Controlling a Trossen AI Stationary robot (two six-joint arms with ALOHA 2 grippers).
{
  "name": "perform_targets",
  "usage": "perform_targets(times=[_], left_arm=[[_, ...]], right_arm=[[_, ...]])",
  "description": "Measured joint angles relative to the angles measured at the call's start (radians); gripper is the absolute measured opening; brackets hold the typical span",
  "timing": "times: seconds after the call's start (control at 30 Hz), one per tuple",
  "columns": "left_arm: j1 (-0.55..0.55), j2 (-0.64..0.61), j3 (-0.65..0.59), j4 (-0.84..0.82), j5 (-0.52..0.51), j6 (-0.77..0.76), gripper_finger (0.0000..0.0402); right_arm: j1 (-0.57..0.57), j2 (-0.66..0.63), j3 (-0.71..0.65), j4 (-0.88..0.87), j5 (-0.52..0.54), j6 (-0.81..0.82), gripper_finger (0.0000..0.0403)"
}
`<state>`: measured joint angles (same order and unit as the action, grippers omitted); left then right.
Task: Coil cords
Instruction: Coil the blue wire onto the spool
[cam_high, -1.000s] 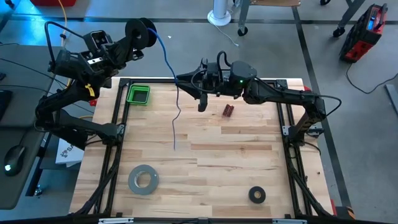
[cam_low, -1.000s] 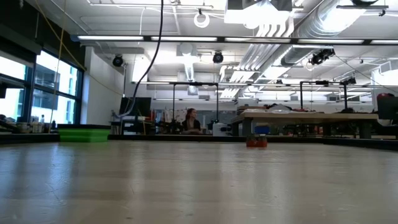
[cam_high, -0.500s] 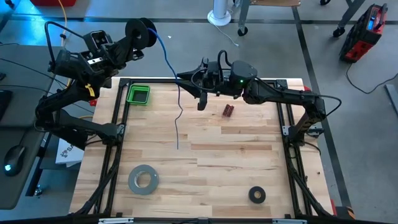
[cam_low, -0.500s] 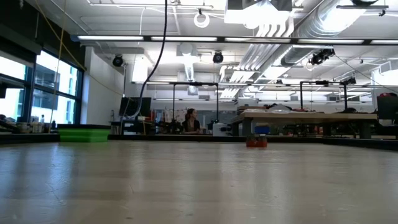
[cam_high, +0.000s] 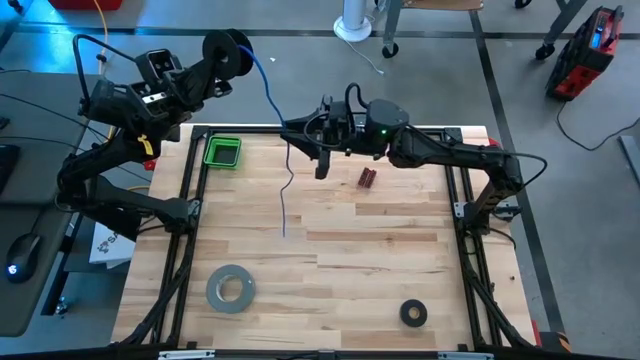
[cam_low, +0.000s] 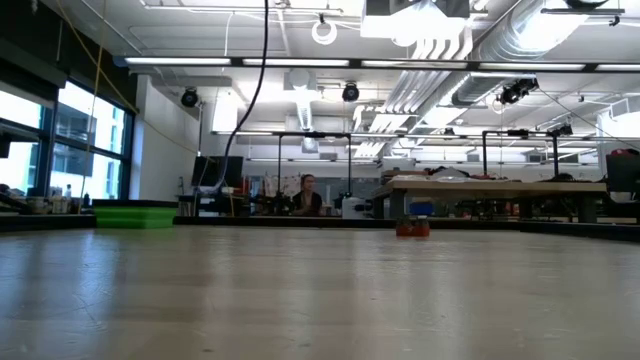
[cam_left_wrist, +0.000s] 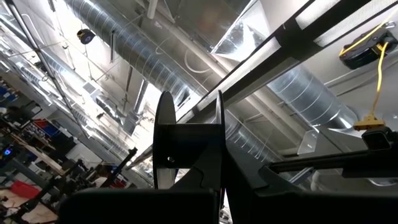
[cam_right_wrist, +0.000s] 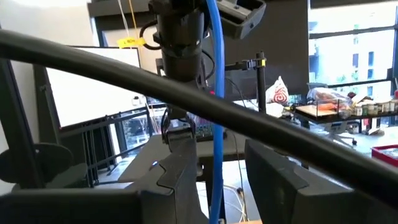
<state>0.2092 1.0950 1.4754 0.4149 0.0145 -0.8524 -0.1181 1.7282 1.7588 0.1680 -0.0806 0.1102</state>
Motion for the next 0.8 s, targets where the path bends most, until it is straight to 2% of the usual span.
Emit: perform_targets(times=[0.17, 0.5, 0.57, 0.7, 0.8], left_arm=[[0.000, 0.000, 0.000, 0.001, 0.000, 0.000, 0.0000], [0.000, 0.000, 0.000, 0.001, 0.000, 0.000, 0.0000], [0.000, 0.000, 0.000, 0.001, 0.000, 0.000, 0.0000], [0.000, 0.000, 0.000, -0.004, -0.001, -0.004, 0.0000], [0.000, 0.006, 0.001, -0.042, -0.007, -0.066, 0.0000]], right_arm=[[0.000, 0.001, 0.000, 0.022, 0.004, -0.006, 0.0126], [0.000, -0.001, 0.000, 0.023, 0.002, -0.032, 0.0090], [0.000, -0.001, 0.000, 0.024, 0.001, -0.032, 0.0073], [0.008, -0.001, 0.000, 0.039, -0.002, -0.057, 0.0011], [0.023, 0.004, 0.000, 0.065, -0.003, -0.065, 0.0008]])
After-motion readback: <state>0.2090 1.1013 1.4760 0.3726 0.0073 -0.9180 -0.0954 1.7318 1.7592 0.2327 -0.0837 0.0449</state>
